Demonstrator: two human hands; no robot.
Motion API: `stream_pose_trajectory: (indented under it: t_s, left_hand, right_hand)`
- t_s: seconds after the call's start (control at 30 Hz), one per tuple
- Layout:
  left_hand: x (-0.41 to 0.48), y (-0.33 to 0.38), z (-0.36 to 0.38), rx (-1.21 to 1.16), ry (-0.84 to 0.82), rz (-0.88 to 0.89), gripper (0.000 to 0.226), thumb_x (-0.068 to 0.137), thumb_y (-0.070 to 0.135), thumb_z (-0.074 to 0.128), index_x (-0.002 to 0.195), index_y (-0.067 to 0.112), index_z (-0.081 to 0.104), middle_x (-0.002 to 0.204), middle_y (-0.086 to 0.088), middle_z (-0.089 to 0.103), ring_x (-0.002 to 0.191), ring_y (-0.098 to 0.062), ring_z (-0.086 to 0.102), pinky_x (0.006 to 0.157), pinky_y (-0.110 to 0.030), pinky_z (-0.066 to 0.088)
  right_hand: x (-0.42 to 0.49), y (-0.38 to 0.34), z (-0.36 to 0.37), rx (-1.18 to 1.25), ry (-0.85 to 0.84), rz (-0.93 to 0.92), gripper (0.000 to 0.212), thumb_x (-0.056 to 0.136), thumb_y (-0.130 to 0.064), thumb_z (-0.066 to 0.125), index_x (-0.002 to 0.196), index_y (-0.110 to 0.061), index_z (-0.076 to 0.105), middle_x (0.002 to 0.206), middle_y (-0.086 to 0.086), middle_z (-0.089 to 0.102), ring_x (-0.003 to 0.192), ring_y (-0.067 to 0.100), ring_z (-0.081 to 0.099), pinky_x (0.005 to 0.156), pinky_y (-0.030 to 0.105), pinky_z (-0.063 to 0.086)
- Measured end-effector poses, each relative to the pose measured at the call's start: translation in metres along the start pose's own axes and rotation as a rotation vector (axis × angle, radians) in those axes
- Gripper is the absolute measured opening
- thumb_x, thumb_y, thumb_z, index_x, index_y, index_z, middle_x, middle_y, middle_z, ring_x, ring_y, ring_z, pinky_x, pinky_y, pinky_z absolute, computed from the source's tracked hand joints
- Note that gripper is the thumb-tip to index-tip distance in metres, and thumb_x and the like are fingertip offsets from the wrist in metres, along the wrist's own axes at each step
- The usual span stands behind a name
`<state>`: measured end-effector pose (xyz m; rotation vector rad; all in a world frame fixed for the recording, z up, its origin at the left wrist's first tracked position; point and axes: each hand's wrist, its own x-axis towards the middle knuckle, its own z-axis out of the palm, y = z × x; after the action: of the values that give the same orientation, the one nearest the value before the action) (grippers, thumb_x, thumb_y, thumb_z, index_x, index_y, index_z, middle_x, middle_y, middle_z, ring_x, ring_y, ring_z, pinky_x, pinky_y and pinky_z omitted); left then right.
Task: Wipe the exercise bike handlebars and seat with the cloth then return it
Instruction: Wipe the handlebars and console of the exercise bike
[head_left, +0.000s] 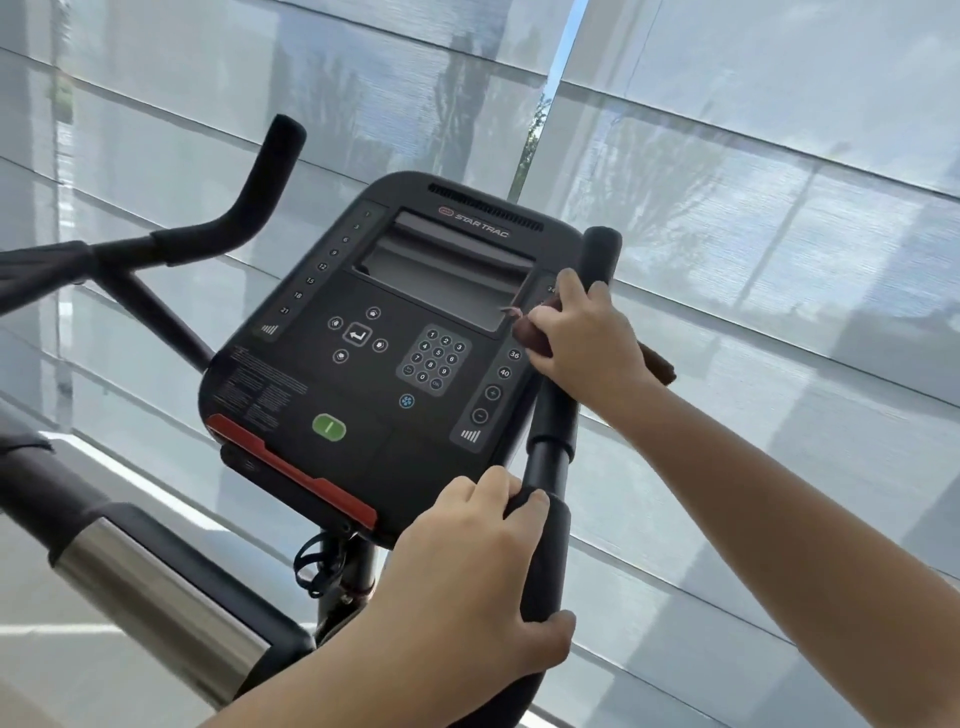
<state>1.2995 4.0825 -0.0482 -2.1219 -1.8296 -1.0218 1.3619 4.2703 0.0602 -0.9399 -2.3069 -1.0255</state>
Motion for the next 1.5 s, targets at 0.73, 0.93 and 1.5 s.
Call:
stream_pose_trajectory:
  t_s: [0.73,0.93,1.5]
  left_hand:
    - [-0.002,0.000,-0.001,-0.045,0.041,-0.002,0.078,0.066,0.063,0.036,0.136,0.030,0.034,0.125,0.014,0.036,0.110,-0.009,0.036,0.091,-0.027,0.040]
    - [-0.003,0.001,-0.001,-0.052,0.050,0.003,0.071,0.074,0.058,0.051,0.136,0.028,0.035,0.125,0.012,0.036,0.111,-0.009,0.035,0.090,-0.024,0.038]
    - [-0.001,0.003,-0.004,-0.084,0.073,-0.006,0.075,0.069,0.056,0.061,0.135,0.025,0.043,0.121,0.012,0.047,0.115,-0.003,0.040,0.096,-0.022,0.037]
  right_hand:
    - [-0.009,-0.007,-0.017,0.275,-0.289,-0.023,0.025,0.077,-0.036,0.066,0.099,-0.023,0.067,0.089,0.002,0.041,0.082,0.023,0.048,0.069,0.030,0.039]
    - [-0.041,-0.002,-0.037,0.684,-0.364,0.047,0.023,0.072,-0.029,0.073,0.095,-0.026,0.069,0.091,0.000,0.055,0.082,0.012,0.054,0.074,0.019,0.040]
    - [-0.090,-0.007,0.020,1.336,0.320,0.558,0.033,0.076,-0.022,0.072,0.083,-0.052,0.062,0.094,-0.011,0.058,0.091,-0.001,0.056,0.084,0.014,0.042]
